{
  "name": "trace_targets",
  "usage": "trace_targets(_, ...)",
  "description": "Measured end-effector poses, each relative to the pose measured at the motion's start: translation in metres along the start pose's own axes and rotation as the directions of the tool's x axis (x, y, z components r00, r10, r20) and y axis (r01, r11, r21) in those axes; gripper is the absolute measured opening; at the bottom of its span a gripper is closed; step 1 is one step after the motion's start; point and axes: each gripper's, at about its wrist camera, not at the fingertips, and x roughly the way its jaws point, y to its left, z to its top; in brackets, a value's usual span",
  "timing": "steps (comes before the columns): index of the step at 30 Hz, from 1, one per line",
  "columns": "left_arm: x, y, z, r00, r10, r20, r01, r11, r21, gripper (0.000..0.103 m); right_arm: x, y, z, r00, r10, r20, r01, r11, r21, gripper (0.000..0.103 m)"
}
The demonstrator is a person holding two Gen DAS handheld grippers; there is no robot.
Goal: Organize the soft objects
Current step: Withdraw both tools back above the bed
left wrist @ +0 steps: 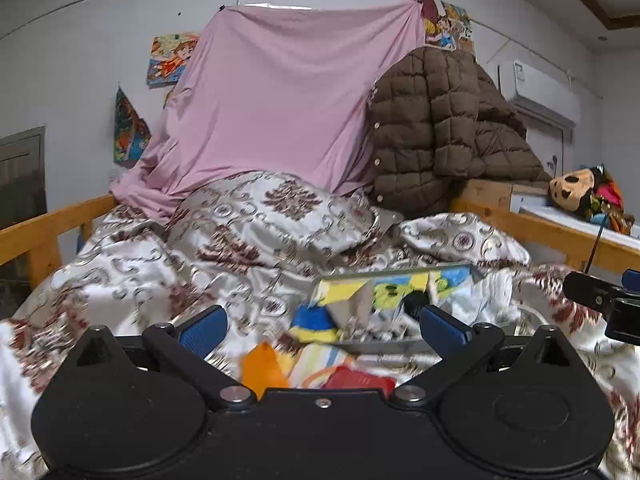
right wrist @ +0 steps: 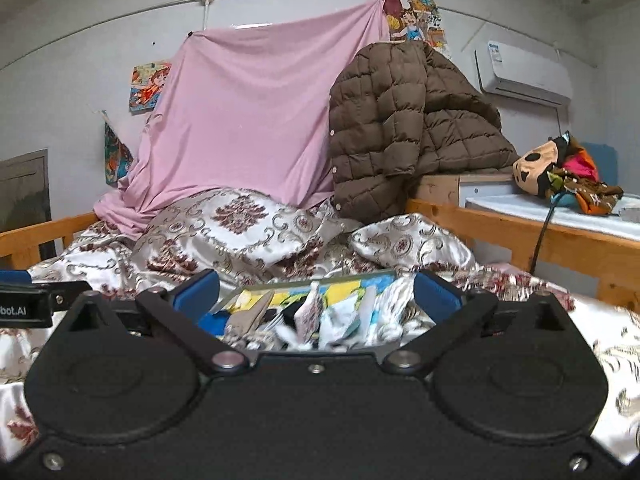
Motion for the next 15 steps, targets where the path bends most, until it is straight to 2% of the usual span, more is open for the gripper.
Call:
trace_targets(10,-0.047,0.041,-0.034,0.982,0.068,-0.177,-0.074,0.997,-0.027,0.102,-0.062,0.021,-0.027,0.990,-0.005,-0.144,0.006,1.000,0.006,0.102)
trace_targets(15,-0.065,0.054,-0.048,0.975,0.080,-0.209,-0.091,0.995,-0.045,0.102,-0.081,0.032,-0.033,0.981,-0.019,-0.192,0.020,1.000,0.007,0.102)
